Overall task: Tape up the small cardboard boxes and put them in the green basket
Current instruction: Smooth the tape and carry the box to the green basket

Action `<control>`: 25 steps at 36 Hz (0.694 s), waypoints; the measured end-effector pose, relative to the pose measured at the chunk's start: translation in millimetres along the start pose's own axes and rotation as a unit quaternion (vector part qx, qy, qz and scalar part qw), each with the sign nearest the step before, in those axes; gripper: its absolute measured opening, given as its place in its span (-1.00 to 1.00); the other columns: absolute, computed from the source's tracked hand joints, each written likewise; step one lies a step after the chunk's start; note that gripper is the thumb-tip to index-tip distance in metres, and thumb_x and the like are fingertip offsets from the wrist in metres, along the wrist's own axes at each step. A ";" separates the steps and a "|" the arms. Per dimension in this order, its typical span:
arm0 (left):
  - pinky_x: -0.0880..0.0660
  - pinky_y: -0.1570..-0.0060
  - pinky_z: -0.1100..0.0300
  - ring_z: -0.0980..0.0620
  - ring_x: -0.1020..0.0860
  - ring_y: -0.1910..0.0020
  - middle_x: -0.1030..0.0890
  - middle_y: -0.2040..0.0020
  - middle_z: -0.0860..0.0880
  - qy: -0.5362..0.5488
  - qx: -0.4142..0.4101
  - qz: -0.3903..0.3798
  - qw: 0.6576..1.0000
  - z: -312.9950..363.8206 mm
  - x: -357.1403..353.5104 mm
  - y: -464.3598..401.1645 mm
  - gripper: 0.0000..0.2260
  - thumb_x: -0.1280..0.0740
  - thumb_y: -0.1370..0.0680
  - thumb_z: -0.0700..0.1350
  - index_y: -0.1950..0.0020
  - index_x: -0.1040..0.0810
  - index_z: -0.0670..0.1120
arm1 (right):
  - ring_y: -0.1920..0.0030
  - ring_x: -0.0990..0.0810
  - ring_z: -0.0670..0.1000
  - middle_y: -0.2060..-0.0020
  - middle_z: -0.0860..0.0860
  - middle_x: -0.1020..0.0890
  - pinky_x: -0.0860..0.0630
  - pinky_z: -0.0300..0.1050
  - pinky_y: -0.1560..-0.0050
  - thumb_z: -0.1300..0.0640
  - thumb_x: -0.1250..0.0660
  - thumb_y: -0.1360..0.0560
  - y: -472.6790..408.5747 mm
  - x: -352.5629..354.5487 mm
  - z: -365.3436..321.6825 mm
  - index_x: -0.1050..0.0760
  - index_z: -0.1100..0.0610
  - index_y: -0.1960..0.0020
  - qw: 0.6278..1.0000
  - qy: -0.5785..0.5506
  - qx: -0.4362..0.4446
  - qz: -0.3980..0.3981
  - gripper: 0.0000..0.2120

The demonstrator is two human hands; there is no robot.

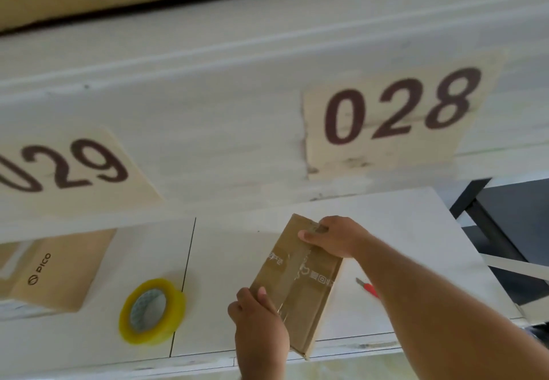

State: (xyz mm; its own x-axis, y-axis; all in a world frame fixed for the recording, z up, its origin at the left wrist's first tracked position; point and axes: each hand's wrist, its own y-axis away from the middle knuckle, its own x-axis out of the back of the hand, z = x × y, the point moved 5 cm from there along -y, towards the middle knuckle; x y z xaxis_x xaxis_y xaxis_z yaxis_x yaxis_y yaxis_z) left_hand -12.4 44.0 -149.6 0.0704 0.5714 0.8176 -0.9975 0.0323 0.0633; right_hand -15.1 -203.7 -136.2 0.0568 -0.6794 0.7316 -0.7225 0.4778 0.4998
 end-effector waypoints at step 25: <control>-0.43 0.22 0.03 -0.29 -0.60 0.08 -0.35 -0.05 -0.09 -0.019 -0.005 -0.066 0.998 -1.9 0.9 -3.3 -0.64 0.09 -0.66 0.16 -0.15 -0.30 -0.08 | -0.63 0.31 0.08 -0.63 0.11 0.20 0.39 -0.03 -0.57 -0.16 0.22 -0.70 60.3 -63.5 -12.1 0.14 0.19 -0.66 0.943 0.249 0.195 0.106 -0.35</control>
State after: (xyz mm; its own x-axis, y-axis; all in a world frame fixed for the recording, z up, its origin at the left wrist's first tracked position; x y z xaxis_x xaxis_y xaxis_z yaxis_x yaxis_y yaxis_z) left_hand -9.0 45.9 -150.2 0.2005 0.5297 0.8242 -0.9797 0.1133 0.1655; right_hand -54.0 -125.0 -146.8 0.1287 -0.1989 0.9715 -0.9471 0.2659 0.1799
